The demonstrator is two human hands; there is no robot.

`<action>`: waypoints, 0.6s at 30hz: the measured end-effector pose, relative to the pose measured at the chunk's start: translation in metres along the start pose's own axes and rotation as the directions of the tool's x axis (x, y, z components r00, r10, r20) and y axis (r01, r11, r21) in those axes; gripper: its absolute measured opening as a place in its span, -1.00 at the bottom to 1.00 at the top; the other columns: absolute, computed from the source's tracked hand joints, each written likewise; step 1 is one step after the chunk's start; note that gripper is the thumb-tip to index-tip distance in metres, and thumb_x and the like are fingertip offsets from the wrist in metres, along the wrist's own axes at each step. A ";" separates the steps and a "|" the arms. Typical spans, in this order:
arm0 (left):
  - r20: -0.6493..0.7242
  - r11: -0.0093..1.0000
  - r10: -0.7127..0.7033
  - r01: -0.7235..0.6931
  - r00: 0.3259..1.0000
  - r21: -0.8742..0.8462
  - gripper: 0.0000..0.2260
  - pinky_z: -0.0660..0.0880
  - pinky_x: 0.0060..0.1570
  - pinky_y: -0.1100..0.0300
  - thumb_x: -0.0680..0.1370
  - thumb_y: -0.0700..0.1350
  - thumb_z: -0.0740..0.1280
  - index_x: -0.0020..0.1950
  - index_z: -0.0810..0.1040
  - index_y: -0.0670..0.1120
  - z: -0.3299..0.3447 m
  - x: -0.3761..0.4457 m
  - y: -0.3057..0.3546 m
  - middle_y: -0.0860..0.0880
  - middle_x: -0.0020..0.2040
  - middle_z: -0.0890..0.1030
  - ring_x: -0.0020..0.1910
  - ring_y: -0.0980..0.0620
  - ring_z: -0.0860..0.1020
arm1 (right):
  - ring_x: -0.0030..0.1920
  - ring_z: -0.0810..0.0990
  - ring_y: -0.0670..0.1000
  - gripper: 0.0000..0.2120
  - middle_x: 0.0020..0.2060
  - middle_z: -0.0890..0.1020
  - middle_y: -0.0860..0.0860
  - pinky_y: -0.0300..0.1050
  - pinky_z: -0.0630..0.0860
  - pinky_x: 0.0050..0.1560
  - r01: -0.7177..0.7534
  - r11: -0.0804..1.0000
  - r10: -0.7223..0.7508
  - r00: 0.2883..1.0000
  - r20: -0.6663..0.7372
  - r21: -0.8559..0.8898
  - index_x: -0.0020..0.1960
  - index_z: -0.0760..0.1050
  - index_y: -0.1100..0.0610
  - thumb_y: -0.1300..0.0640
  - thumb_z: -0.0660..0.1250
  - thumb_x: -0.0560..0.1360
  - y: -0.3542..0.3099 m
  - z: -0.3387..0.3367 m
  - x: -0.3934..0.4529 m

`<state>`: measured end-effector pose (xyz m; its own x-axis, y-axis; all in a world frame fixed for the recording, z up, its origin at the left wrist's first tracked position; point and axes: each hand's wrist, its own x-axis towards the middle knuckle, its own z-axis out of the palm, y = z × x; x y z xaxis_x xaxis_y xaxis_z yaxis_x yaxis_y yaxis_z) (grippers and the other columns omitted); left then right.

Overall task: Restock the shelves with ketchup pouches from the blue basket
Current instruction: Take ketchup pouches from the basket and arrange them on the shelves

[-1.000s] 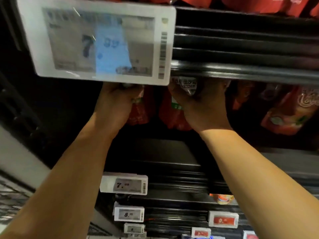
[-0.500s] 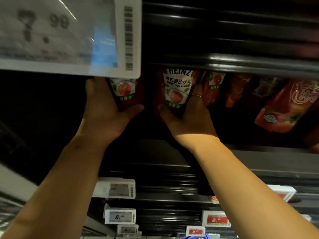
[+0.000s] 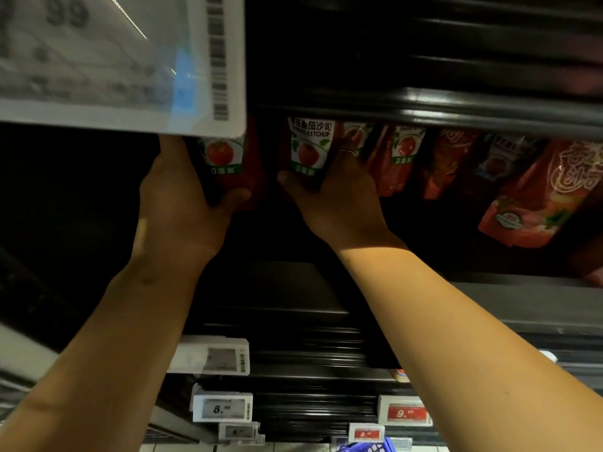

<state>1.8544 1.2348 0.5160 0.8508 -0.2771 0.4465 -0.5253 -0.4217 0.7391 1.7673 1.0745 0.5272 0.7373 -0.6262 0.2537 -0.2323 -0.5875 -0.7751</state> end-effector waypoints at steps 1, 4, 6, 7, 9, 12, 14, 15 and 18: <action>-0.003 1.000 -0.002 0.002 1.000 0.016 -0.20 0.37 0.17 0.27 0.38 -0.08 0.61 0.50 0.25 0.04 0.000 0.001 0.000 -0.01 0.35 0.54 0.27 0.14 0.46 | 0.39 0.46 0.03 -0.29 0.39 0.47 0.02 -0.20 0.44 0.28 0.004 1.000 -0.004 1.000 0.001 0.014 0.49 0.31 0.07 -0.14 0.49 0.46 0.002 -0.001 -0.003; -0.011 0.997 -0.001 0.002 1.000 0.080 -0.25 0.39 0.17 0.23 0.37 -0.05 0.62 0.46 0.33 -0.04 0.002 0.001 0.000 -0.06 0.32 0.56 0.31 -0.01 0.52 | 0.41 0.43 0.01 -0.29 0.39 0.48 0.01 -0.26 0.39 0.29 0.018 1.000 -0.018 1.000 -0.003 -0.026 0.47 0.32 0.08 -0.12 0.51 0.44 0.008 -0.004 -0.011; -0.005 0.994 -0.008 0.008 1.000 0.106 -0.24 0.41 0.16 0.21 0.35 -0.01 0.63 0.45 0.35 -0.04 0.002 0.000 0.002 -0.06 0.31 0.56 0.31 -0.06 0.53 | 0.39 0.46 0.01 -0.33 0.36 0.52 0.01 -0.35 0.35 0.18 0.011 0.999 -0.012 1.000 -0.017 -0.043 0.44 0.36 0.09 -0.08 0.53 0.44 0.012 -0.007 -0.015; 0.005 0.993 -0.015 0.014 1.000 0.114 -0.22 0.42 0.16 0.20 0.33 -0.01 0.64 0.45 0.35 -0.04 0.002 0.000 0.002 -0.06 0.32 0.56 0.31 -0.06 0.53 | 0.36 0.48 0.01 -0.34 0.34 0.54 0.02 -0.42 0.35 0.10 -0.003 0.999 0.002 1.000 -0.029 -0.035 0.42 0.39 0.10 -0.06 0.55 0.43 0.014 -0.007 -0.015; 0.028 0.991 -0.031 0.027 0.999 0.131 -0.21 0.41 0.16 0.21 0.32 -0.03 0.65 0.46 0.34 -0.04 0.003 0.001 0.003 -0.07 0.34 0.54 0.32 -0.07 0.52 | 0.31 0.53 0.01 -0.34 0.30 0.58 0.02 -0.63 0.29 -0.15 -0.036 0.999 0.034 0.998 -0.056 -0.022 0.39 0.43 0.11 -0.05 0.58 0.39 0.016 -0.010 -0.013; 0.034 0.987 -0.067 0.061 0.997 0.150 -0.23 0.46 0.21 0.16 0.34 -0.06 0.64 0.45 0.35 -0.06 0.003 0.005 0.003 -0.10 0.34 0.54 0.32 -0.09 0.52 | 0.28 0.55 0.01 -0.36 0.28 0.60 0.02 -0.71 0.22 -0.36 -0.037 0.998 0.035 0.998 -0.042 -0.051 0.37 0.48 0.11 -0.06 0.59 0.38 0.016 -0.010 -0.008; 0.044 0.984 -0.084 0.076 0.996 0.160 -0.24 0.50 0.28 0.04 0.36 -0.07 0.63 0.46 0.34 -0.07 0.003 0.007 0.003 -0.12 0.34 0.54 0.33 -0.12 0.52 | 0.27 0.56 0.00 -0.38 0.27 0.60 0.02 -0.71 0.22 -0.37 -0.033 0.998 0.030 0.998 -0.050 -0.060 0.37 0.48 0.12 -0.04 0.58 0.39 0.015 -0.008 -0.004; 0.048 0.984 -0.086 0.078 0.995 0.162 -0.25 0.50 0.30 0.02 0.37 -0.08 0.62 0.46 0.34 -0.08 0.003 0.007 0.003 -0.13 0.33 0.55 0.33 -0.12 0.53 | 0.27 0.56 0.00 -0.39 0.27 0.61 0.02 -0.67 0.24 -0.37 -0.034 0.997 0.030 0.997 -0.065 -0.064 0.37 0.49 0.12 -0.03 0.58 0.39 0.015 -0.006 -0.002; 0.049 0.986 -0.068 0.060 0.996 0.153 -0.30 0.47 0.27 0.10 0.40 -0.12 0.59 0.46 0.34 -0.09 0.004 0.008 0.004 -0.14 0.32 0.57 0.32 -0.13 0.54 | 0.30 0.56 0.02 -0.40 0.29 0.60 0.03 -0.66 0.25 -0.26 -0.020 0.996 0.014 0.998 -0.069 -0.090 0.38 0.49 0.10 -0.03 0.56 0.42 0.014 0.001 0.005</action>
<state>1.8590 1.2277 0.5200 0.8829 -0.2894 0.3697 -0.4694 -0.5648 0.6787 1.7683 1.0638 0.5173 0.6887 -0.6679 0.2822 -0.3031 -0.6187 -0.7248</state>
